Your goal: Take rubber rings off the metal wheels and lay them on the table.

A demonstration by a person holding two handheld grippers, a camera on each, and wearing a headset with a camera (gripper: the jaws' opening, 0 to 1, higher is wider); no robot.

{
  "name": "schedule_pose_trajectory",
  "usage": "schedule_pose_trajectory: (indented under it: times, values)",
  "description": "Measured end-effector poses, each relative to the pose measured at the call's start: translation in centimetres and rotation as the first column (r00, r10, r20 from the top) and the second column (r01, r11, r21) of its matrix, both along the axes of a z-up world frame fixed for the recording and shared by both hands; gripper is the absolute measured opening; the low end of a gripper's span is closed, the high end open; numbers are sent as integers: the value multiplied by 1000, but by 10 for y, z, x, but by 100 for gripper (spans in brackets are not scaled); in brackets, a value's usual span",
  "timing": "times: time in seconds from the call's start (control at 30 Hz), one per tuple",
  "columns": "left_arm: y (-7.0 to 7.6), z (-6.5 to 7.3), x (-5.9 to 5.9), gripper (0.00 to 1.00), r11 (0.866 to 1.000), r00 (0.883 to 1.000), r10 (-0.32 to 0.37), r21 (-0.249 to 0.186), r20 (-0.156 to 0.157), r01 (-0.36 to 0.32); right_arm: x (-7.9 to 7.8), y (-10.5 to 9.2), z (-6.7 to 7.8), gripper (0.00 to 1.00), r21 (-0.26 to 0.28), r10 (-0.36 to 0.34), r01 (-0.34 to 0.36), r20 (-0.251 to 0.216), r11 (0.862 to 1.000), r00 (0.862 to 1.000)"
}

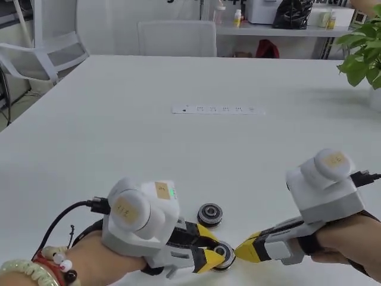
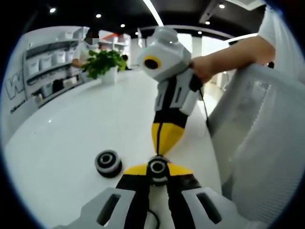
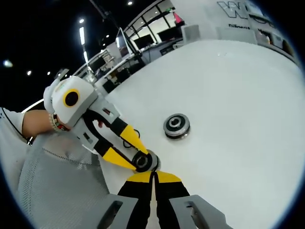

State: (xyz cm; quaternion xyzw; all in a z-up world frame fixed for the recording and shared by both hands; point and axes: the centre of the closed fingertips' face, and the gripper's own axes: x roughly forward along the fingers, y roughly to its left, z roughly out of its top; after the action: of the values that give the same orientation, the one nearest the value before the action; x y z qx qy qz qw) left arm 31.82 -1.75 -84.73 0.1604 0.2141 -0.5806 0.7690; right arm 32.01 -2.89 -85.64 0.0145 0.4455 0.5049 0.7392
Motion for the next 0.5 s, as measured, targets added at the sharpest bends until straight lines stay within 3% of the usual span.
schedule_pose_trajectory:
  times: [0.5]
  values:
    - [0, 0, 0, 14, 999, 1000, 9, -31, 9, -9, 0, 2, 3, 0, 33, -61, 64, -86, 997, 994]
